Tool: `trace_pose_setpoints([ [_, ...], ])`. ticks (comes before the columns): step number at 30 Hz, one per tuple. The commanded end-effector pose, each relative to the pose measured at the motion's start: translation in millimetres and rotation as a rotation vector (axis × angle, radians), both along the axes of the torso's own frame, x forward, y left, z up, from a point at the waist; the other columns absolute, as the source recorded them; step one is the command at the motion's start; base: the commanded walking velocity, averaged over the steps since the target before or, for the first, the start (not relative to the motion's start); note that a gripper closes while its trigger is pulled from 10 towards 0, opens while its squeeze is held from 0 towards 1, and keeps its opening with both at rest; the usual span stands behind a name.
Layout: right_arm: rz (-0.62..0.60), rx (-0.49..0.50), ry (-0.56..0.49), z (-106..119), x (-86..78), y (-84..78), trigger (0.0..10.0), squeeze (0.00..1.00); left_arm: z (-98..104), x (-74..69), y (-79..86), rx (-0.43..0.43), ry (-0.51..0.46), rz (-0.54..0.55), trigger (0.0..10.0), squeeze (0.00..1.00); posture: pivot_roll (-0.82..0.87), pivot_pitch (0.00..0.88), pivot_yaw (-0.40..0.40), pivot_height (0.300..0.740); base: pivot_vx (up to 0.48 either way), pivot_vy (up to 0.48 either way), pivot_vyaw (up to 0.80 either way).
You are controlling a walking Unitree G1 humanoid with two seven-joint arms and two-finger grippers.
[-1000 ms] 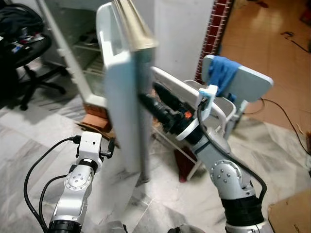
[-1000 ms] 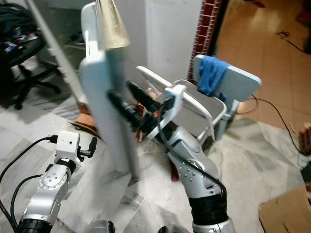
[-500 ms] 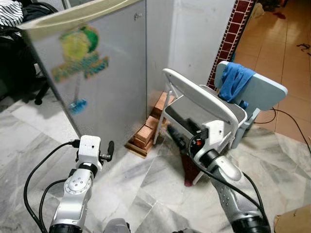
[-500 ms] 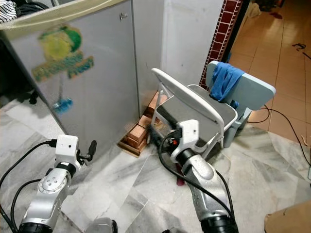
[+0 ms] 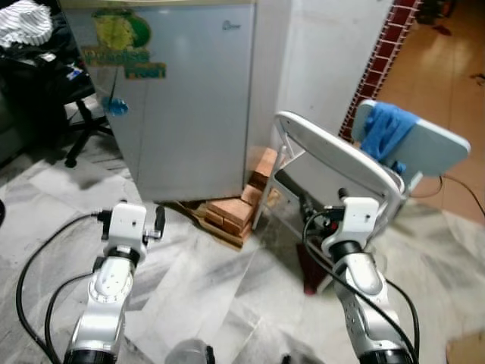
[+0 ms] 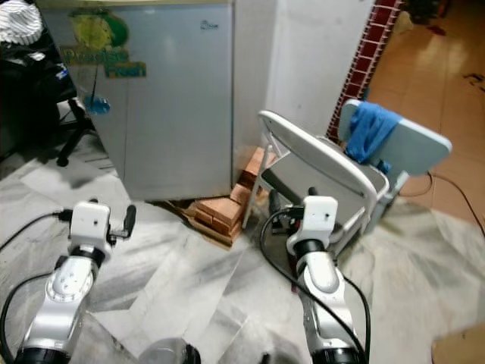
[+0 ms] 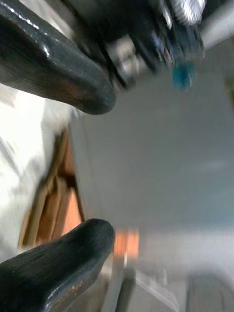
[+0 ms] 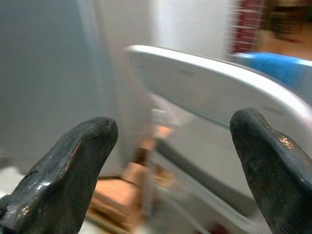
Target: Restocking fridge
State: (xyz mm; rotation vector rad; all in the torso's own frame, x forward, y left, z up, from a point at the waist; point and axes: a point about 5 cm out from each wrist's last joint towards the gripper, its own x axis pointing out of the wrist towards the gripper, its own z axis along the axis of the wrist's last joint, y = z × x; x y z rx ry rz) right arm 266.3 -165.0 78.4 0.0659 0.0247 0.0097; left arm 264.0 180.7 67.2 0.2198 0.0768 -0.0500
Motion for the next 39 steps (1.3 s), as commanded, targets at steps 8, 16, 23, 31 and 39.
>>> trace_pose_setpoints([
  [8, -0.017, -0.003, -0.01, -1.4, -1.4, 0.9, 10.0, 0.0, 1.6, 1.2, 6.5, 0.004, -0.004, 0.01, 10.0, 0.0, 0.07, 0.037, -0.007, 0.74, 0.0, 0.469, -0.68],
  [16, 0.001, 0.014, -0.008, -1.6, 0.3, 0.4, 10.0, 0.0, 1.6, 4.1, 3.3, -0.001, -0.008, 0.009, 10.0, 0.0, 0.06, 0.027, -0.011, 0.74, 0.0, 0.469, -0.08],
  [23, 0.023, 0.025, -0.016, 0.5, 2.8, 1.8, 10.0, 0.0, 1.3, 5.5, 2.6, -0.003, -0.006, 0.013, 10.0, 0.0, 0.06, 0.026, -0.014, 0.74, 0.0, 0.469, 0.0],
  [31, 0.033, 0.032, -0.014, -0.6, 2.6, 3.1, 10.0, 0.0, -0.5, 4.4, 0.0, -0.006, 0.0, 0.006, 10.0, 0.0, 0.06, 0.029, -0.01, 0.74, 0.0, 0.465, 0.0],
  [39, 0.021, 0.028, -0.013, -1.6, 2.5, 0.9, 10.0, 0.0, -1.5, 4.1, 2.3, 0.003, 0.006, -0.003, 10.0, 0.0, 0.06, 0.029, -0.005, 0.74, 0.0, 0.465, 0.0],
])
